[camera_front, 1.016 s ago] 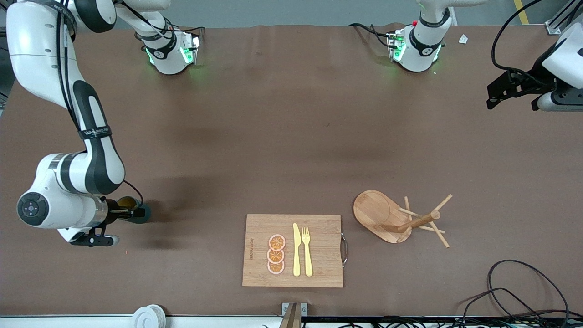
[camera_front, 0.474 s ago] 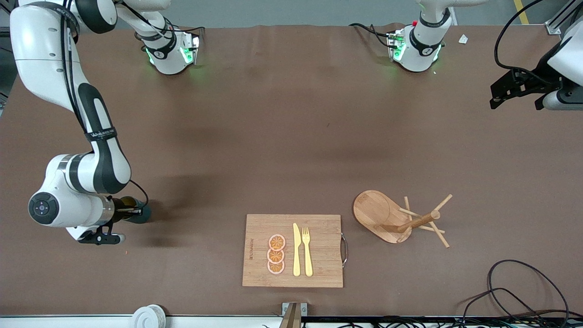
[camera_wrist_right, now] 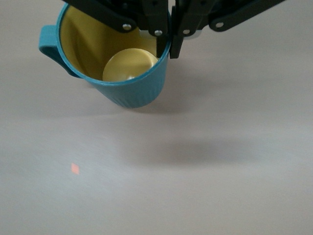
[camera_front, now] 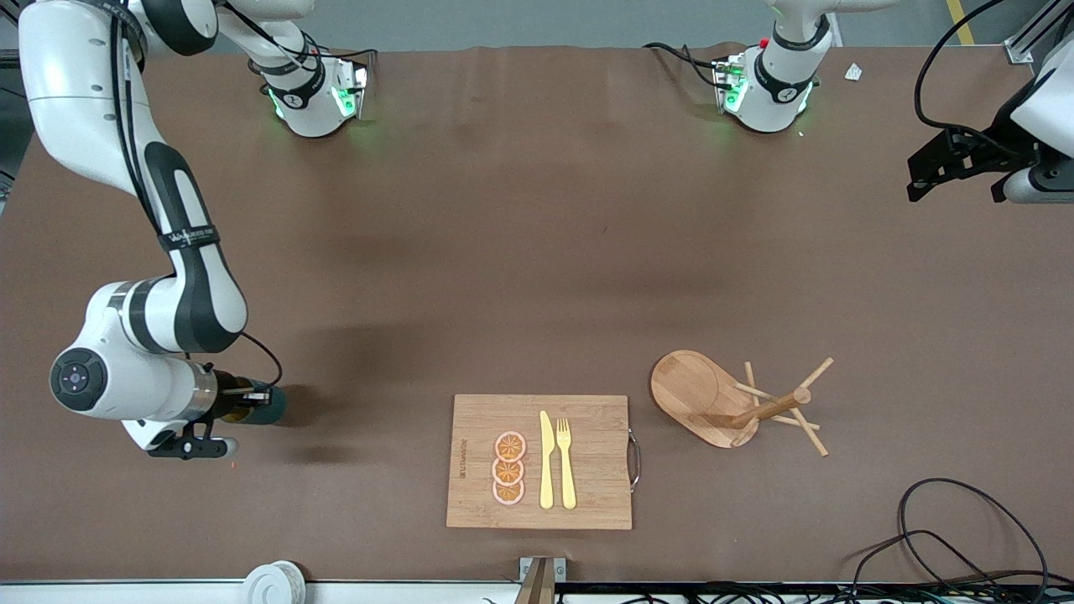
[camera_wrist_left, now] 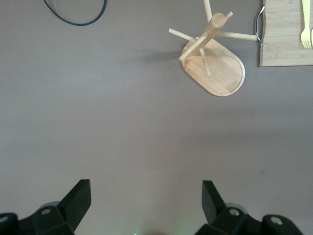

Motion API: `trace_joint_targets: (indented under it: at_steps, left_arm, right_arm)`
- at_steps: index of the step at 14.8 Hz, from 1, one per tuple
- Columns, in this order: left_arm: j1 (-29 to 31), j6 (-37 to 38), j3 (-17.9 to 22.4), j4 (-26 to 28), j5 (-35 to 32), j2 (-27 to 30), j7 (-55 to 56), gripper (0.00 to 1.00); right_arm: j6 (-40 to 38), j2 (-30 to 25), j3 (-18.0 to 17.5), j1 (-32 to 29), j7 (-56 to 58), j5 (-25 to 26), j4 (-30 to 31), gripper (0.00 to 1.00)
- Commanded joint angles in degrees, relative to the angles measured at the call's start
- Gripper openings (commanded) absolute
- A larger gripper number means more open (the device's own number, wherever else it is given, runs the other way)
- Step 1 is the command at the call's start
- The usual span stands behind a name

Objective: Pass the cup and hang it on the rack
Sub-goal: 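Reach the right gripper down to the teal mug and grasp it, then lift the teal mug and carry it toward the table middle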

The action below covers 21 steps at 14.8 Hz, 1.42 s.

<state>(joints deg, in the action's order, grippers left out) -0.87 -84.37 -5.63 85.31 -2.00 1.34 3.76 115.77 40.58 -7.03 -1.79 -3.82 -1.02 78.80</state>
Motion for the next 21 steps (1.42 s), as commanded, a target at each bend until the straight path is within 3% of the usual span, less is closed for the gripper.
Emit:
trace_joint_targets:
  at_steps: [1, 4, 9, 11, 14, 18, 19, 20, 21]
  left_arm:
    - [0.1, 0.8, -0.2, -0.8, -1.1, 0.2, -0.4, 1.00]
    - [0.1, 0.8, -0.3, -0.8, -1.1, 0.2, -0.5, 1.00]
    - [0.1, 0.8, -0.3, -0.8, -0.9, 0.2, 0.3, 1.00]
    - [0.1, 0.8, -0.3, -0.8, -0.9, 0.2, 0.3, 1.00]
    - [0.2, 0.8, -0.2, -0.8, -1.0, 0.3, -0.1, 1.00]
    - [1.0, 0.8, -0.2, -0.8, -0.7, -0.3, -0.9, 1.00]
    - [1.0, 0.7, -0.3, -0.7, -0.8, -0.3, 0.3, 1.00]
    - [0.8, 0.7, -0.3, -0.7, -0.7, -0.8, 0.3, 1.00]
    - [0.7, 0.7, -0.3, -0.7, -0.5, -1.1, 0.3, 1.00]
  right_arm:
    - [-1.9, -1.3, -5.8, 0.8, -7.9, -0.2, -1.2, 0.00]
    - [-2.1, -1.3, -10.1, 6.7, -23.3, 0.1, -1.3, 0.00]
    - [1.9, 0.5, -9.1, 24.2, -41.4, 1.1, -4.5, 0.00]
    - [4.9, 2.3, -6.2, 31.6, -43.9, 2.1, -4.8, 0.00]
    - [7.2, 8.1, 3.6, 45.1, -52.8, 2.7, -11.5, 0.00]
    - [7.5, 12.2, 4.7, 48.7, -55.9, 2.7, -16.0, 0.05]
    - [7.3, 12.2, 4.7, 48.7, -56.5, 2.7, -16.0, 0.21]
    - [7.0, 12.0, 4.7, 48.4, -56.5, 2.6, -16.0, 0.53]
    - [6.8, 11.5, 4.7, 47.8, -56.3, 2.7, -16.0, 0.95]
